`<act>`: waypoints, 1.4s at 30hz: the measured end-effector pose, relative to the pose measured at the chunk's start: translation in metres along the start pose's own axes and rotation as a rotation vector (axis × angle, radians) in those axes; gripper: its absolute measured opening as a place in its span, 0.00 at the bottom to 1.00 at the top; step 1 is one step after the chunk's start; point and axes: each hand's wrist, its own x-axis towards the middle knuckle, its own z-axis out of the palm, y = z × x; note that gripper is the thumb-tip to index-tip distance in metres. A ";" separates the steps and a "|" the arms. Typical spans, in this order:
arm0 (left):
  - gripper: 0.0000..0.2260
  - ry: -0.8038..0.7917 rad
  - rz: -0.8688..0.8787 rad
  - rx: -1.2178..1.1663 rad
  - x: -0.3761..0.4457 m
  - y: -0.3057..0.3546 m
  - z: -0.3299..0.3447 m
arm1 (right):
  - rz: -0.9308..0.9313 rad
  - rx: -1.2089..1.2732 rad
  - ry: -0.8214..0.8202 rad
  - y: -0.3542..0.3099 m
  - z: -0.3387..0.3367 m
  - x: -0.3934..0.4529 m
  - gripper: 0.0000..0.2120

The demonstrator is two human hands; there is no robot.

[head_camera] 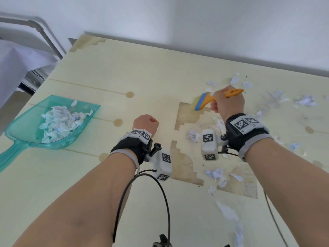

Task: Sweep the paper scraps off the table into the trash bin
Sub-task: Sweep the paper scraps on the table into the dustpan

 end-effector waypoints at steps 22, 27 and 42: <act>0.08 0.002 -0.008 -0.009 -0.025 -0.022 -0.012 | -0.044 -0.187 -0.071 0.005 0.001 -0.043 0.09; 0.07 -0.008 -0.010 -0.024 -0.032 -0.025 -0.012 | 0.089 -0.099 -0.350 0.015 0.017 -0.062 0.08; 0.08 -0.002 -0.001 -0.064 -0.051 -0.031 -0.015 | 0.000 -0.570 -0.198 0.020 -0.008 -0.073 0.13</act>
